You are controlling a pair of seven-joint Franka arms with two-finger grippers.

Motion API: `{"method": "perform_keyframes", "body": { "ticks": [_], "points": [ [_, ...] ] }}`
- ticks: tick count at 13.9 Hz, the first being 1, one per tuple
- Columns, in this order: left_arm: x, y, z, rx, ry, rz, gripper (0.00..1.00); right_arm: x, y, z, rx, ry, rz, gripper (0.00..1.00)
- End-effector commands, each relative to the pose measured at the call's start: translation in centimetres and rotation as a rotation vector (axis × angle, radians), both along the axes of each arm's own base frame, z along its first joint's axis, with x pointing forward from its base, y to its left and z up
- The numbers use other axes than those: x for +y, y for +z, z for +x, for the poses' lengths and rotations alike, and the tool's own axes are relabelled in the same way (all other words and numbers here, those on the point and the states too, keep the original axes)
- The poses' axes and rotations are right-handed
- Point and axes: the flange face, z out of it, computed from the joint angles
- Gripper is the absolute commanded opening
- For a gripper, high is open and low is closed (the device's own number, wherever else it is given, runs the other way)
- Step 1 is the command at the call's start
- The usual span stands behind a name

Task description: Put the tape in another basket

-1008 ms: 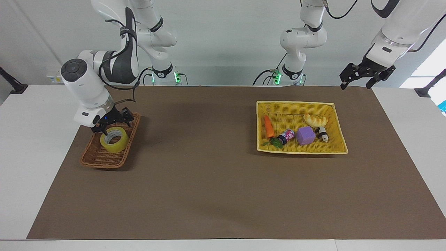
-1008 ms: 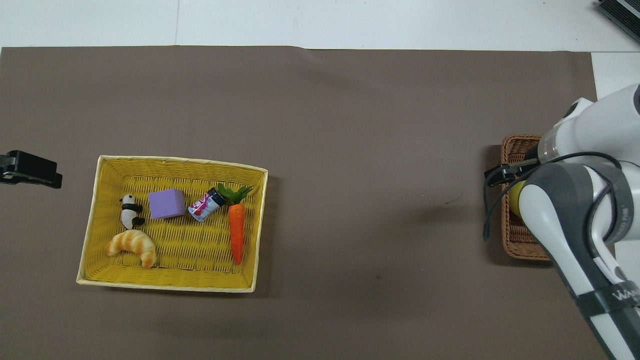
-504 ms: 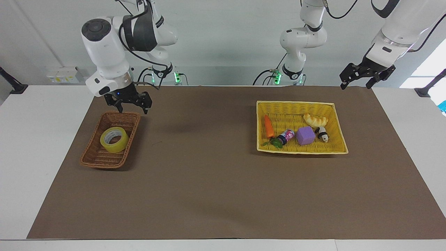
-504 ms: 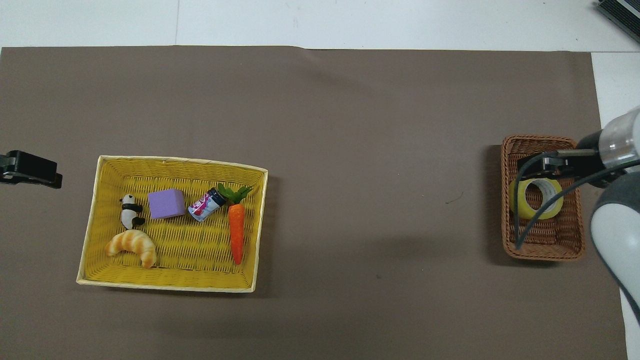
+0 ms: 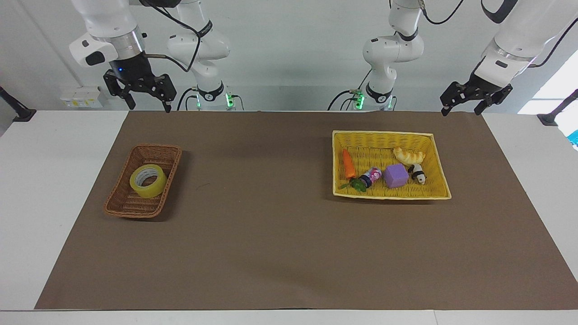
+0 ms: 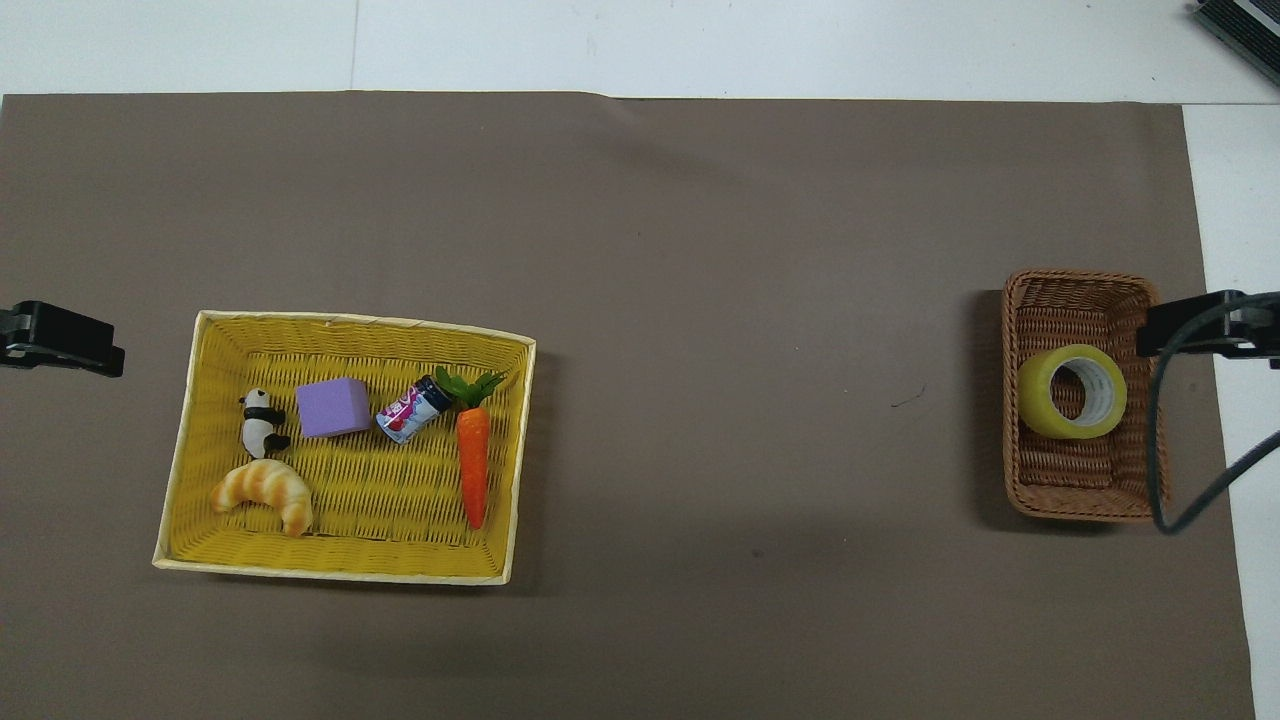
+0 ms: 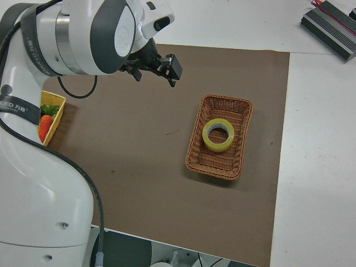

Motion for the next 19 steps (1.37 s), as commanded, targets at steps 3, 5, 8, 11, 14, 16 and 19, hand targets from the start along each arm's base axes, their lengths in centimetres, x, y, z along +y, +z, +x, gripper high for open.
{"method": "perform_keyframes", "body": {
  "ticks": [3, 5, 8, 11, 14, 16, 19],
  "points": [
    [0.3, 0.5, -0.1, 0.009, -0.012, 0.010, 1.00, -0.2, -0.2, -0.9, 0.038, -0.009, 0.049, 1.00],
    [0.3, 0.5, -0.1, 0.009, -0.012, 0.012, 1.00, -0.2, -0.2, -0.9, 0.040, -0.033, 0.111, 1.00],
    [0.3, 0.5, -0.1, 0.009, -0.012, 0.012, 1.00, -1.1, -0.3, -1.1, 0.039, -0.040, 0.136, 1.00],
    [0.3, 0.5, -0.1, 0.009, -0.012, 0.010, 1.00, -1.2, -1.0, -1.6, 0.045, 0.035, 0.075, 1.00],
    [0.3, 0.5, -0.1, 0.008, -0.012, 0.010, 1.00, -1.1, -1.0, -1.6, 0.044, 0.043, 0.060, 1.00],
    [0.3, 0.5, -0.1, 0.009, -0.012, 0.012, 1.00, -1.0, -1.0, -1.6, 0.046, 0.043, 0.065, 1.00],
    [0.3, 0.5, -0.1, 0.008, -0.012, 0.012, 1.00, -1.1, -1.1, -1.6, 0.052, 0.046, 0.062, 1.00]
  ]
}}
